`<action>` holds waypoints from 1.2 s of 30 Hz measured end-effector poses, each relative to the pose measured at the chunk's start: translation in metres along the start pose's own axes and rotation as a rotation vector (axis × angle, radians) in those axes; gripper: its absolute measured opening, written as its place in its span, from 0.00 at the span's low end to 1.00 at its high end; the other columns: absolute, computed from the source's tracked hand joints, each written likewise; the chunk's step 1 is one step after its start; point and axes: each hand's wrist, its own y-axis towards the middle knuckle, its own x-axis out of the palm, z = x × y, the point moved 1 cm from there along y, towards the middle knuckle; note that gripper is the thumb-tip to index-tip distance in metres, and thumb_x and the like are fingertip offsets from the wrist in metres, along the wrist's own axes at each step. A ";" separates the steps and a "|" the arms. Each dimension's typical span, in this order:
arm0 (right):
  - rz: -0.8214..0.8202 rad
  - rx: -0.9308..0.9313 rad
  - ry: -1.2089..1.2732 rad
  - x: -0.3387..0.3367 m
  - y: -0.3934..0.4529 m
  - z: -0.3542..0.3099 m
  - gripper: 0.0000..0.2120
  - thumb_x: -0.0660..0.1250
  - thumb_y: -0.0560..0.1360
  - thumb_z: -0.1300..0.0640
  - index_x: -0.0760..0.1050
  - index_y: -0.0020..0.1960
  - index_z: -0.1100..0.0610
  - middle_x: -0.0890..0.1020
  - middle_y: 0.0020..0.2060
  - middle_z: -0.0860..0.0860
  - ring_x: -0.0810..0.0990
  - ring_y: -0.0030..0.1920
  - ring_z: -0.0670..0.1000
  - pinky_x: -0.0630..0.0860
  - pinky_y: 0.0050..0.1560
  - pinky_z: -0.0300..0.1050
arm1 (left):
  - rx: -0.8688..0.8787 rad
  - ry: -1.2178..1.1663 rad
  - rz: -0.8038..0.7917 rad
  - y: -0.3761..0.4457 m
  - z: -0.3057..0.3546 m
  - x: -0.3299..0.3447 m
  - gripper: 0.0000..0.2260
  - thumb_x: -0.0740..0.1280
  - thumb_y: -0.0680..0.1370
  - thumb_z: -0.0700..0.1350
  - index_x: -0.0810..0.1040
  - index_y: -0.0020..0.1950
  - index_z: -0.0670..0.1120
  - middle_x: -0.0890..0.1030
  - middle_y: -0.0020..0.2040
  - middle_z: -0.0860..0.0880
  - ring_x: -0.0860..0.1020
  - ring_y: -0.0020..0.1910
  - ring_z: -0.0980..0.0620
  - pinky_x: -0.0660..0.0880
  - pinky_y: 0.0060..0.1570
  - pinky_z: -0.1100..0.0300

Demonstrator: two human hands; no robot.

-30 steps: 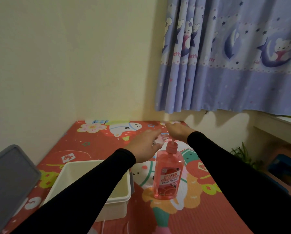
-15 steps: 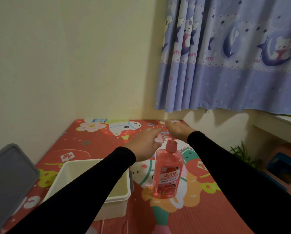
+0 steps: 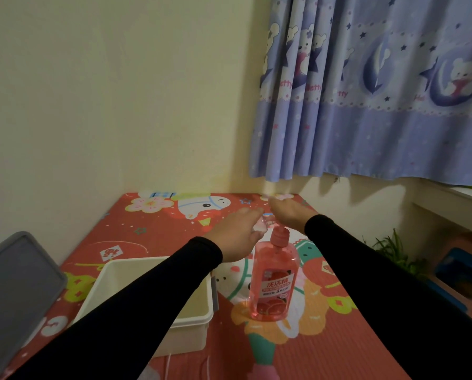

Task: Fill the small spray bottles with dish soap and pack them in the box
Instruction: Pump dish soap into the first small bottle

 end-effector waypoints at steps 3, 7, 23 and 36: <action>-0.024 -0.002 -0.022 -0.007 -0.004 -0.004 0.17 0.47 0.84 0.56 0.70 0.63 0.61 0.74 0.56 0.62 0.72 0.52 0.56 0.69 0.63 0.52 | 0.005 0.011 0.008 0.002 0.001 -0.004 0.24 0.58 0.83 0.49 0.57 0.77 0.49 0.66 0.73 0.45 0.67 0.70 0.45 0.64 0.63 0.56; -0.034 0.023 -0.164 0.007 0.006 0.011 0.15 0.46 0.82 0.61 0.70 0.45 0.58 0.76 0.50 0.59 0.71 0.51 0.56 0.69 0.55 0.51 | 0.007 0.028 -0.006 -0.001 -0.002 0.006 0.24 0.57 0.83 0.49 0.57 0.78 0.49 0.65 0.73 0.46 0.65 0.71 0.46 0.64 0.66 0.54; -0.016 0.043 -0.164 0.007 0.004 0.007 0.19 0.48 0.83 0.59 0.67 0.67 0.68 0.75 0.62 0.64 0.73 0.63 0.62 0.67 0.65 0.56 | 0.006 0.022 -0.011 -0.002 -0.001 0.003 0.23 0.58 0.82 0.49 0.59 0.77 0.49 0.67 0.71 0.46 0.68 0.69 0.45 0.66 0.63 0.54; 0.068 0.018 -0.017 -0.003 -0.001 -0.002 0.18 0.48 0.82 0.57 0.61 0.34 0.52 0.66 0.30 0.48 0.66 0.32 0.46 0.62 0.35 0.40 | 0.009 0.019 -0.021 0.003 0.002 -0.007 0.23 0.58 0.82 0.49 0.59 0.77 0.49 0.68 0.71 0.46 0.69 0.68 0.45 0.65 0.59 0.57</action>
